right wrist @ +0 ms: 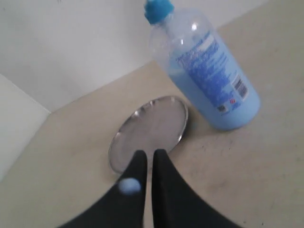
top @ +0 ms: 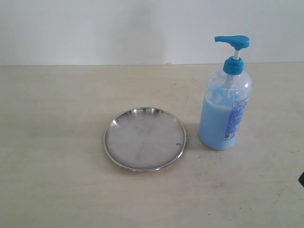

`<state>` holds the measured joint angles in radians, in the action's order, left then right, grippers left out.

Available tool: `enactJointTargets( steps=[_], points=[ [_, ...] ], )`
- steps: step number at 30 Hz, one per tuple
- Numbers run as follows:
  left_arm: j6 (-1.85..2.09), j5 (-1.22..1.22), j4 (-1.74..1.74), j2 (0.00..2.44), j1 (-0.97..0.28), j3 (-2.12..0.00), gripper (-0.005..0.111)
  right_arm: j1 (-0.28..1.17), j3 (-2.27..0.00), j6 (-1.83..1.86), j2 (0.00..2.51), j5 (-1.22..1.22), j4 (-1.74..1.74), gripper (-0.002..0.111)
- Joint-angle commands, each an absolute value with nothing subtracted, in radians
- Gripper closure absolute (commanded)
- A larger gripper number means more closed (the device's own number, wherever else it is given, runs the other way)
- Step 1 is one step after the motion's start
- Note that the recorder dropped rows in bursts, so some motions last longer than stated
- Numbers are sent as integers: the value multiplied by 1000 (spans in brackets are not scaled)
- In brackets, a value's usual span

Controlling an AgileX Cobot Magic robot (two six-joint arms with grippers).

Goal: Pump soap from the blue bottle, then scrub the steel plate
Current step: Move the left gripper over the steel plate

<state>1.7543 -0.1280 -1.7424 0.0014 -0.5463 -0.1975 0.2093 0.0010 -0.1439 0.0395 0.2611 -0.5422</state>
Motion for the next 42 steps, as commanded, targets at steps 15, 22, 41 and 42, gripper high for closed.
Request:
enactJointTargets(
  steps=[15,22,41,42],
  points=[
    [1946,-17,-1744,1162,-544,-857,103,210,0,37,34,294,-426,107],
    [1946,164,-1744,1378,-542,-863,103,210,0,-45,34,322,-421,107],
    [1870,375,-1744,1807,-531,-886,103,207,0,-45,31,322,-413,107],
    [1870,398,-1744,1834,-531,-894,103,207,0,-45,31,322,-413,107]
  ],
)
